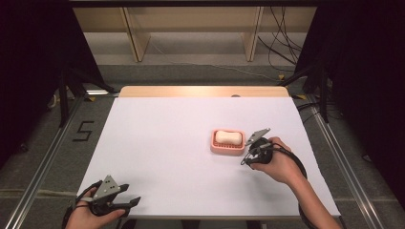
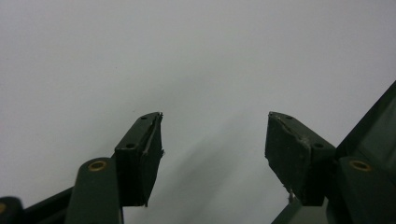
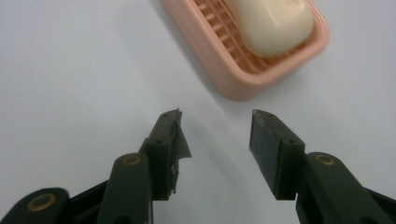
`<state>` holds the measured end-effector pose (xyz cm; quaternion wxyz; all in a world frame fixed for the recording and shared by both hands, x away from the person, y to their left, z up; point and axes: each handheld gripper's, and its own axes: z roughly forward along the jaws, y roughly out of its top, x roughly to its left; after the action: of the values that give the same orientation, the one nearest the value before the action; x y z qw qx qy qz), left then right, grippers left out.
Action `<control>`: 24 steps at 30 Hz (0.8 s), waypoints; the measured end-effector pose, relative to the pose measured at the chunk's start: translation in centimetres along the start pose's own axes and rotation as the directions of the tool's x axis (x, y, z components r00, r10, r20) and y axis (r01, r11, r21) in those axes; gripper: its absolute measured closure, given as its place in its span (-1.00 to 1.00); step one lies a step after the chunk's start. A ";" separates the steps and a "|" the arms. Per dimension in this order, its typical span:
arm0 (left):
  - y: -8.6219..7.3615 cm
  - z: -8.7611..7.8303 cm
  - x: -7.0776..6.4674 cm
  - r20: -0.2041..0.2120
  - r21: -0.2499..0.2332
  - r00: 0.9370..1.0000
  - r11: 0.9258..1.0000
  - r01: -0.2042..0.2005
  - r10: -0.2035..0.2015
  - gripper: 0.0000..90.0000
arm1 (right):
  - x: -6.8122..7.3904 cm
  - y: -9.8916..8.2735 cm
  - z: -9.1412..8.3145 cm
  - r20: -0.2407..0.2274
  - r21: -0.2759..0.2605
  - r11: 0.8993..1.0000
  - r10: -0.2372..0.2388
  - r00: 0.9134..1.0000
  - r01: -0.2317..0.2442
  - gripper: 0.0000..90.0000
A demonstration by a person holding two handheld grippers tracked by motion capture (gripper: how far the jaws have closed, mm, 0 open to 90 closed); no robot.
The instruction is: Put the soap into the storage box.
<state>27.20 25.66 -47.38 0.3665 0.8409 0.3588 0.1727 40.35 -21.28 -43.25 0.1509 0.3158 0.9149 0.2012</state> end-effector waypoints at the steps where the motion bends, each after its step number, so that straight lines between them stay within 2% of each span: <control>1: 0.0 0.0 0.0 0.000 0.000 1.000 1.000 0.004 -0.004 -0.20 | 0.0 -0.6 0.1 0.008 -0.009 1.000 0.020 1.000 -0.020 0.20; 5: 0.0 0.0 -0.1 0.004 0.001 1.000 1.000 0.021 -0.021 -0.20 | 0.1 -2.4 0.0 0.010 -0.068 0.994 0.089 0.996 -0.088 0.20; 6: 0.0 0.0 0.0 -0.001 0.005 1.000 1.000 0.007 -0.007 -0.20 | 0.2 -2.8 -0.1 0.019 -0.075 0.991 0.111 0.994 -0.109 0.19; 7: 0.0 0.1 0.0 -0.004 -0.005 1.000 1.000 0.012 -0.012 -0.20 | 0.3 -3.3 -0.1 0.035 -0.084 0.987 0.140 0.990 -0.136 0.19; 8: 0.0 0.1 0.2 -0.007 0.003 1.000 1.000 -0.025 0.025 -0.20 | 0.4 -3.6 -0.3 0.021 -0.069 0.985 0.160 0.987 -0.158 0.19; 9: -0.1 0.1 -0.1 0.005 0.007 1.000 1.000 0.015 -0.015 -0.20 | 0.4 -4.1 -0.3 0.021 -0.088 0.979 0.184 0.983 -0.182 0.19; 10: -0.1 0.2 -0.3 0.008 -0.004 0.999 0.999 0.037 -0.036 -0.20 | 0.4 -4.4 -0.3 0.012 -0.098 0.978 0.188 0.982 -0.186 0.18; 11: -0.1 0.2 -0.3 0.008 -0.003 0.999 0.999 0.037 -0.037 -0.20 | 0.6 -4.7 -0.1 0.016 -0.127 0.970 0.213 0.977 -0.209 0.17; 12: -0.1 0.2 -0.3 0.007 -0.004 0.999 0.999 0.034 -0.034 -0.20 | 0.5 -4.9 -0.3 0.012 -0.109 0.973 0.208 0.978 -0.205 0.17; 13: 0.0 0.1 -0.1 -0.002 0.007 1.000 1.000 0.005 -0.005 -0.20 | 0.6 -5.2 -0.3 0.016 -0.118 0.970 0.216 0.976 -0.213 0.16; 15: 0.0 0.1 0.1 -0.008 0.004 1.000 1.000 -0.006 0.006 -0.20 | 0.6 -5.8 -0.3 0.024 -0.141 0.967 0.217 0.976 -0.212 0.15; 16: -0.1 0.1 -0.1 -0.002 -0.005 1.000 1.000 0.020 -0.020 -0.20 | 0.7 -6.1 -0.3 0.026 -0.156 0.961 0.234 0.972 -0.228 0.15; 17: 0.0 0.2 0.1 -0.013 -0.005 1.000 1.000 -0.003 0.003 -0.20 | 0.7 -6.4 -0.3 0.023 -0.167 0.958 0.242 0.970 -0.235 0.14; 18: -0.1 0.2 -0.2 -0.020 0.004 0.999 0.999 0.039 -0.039 -0.20 | 0.7 -6.6 -0.3 0.017 -0.170 0.954 0.253 0.967 -0.247 0.14; 19: -0.1 0.2 -0.1 -0.019 -0.003 0.999 1.000 0.030 -0.030 -0.20 | 0.8 -6.8 -0.2 0.020 -0.190 0.949 0.261 0.965 -0.253 0.13; 20: 0.0 0.1 0.2 -0.008 0.002 1.000 1.000 -0.025 0.025 -0.20 | 0.7 -7.1 -0.3 0.017 -0.191 0.946 0.268 0.963 -0.260 0.13; 21: -0.1 0.1 -0.2 0.004 -0.007 1.000 1.000 0.027 -0.027 -0.20 | 0.7 -7.2 -0.3 0.016 -0.197 0.943 0.276 0.961 -0.268 0.12; 24: 0.0 0.0 -0.1 0.004 0.000 1.000 1.000 0.020 -0.020 -0.20 | 0.7 -7.6 -0.6 0.025 -0.208 0.935 0.299 0.954 -0.288 0.11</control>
<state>27.10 25.60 -47.40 0.3688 0.8377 0.3665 0.1674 35.61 -26.47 -46.40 0.1762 0.4373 0.8278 0.3042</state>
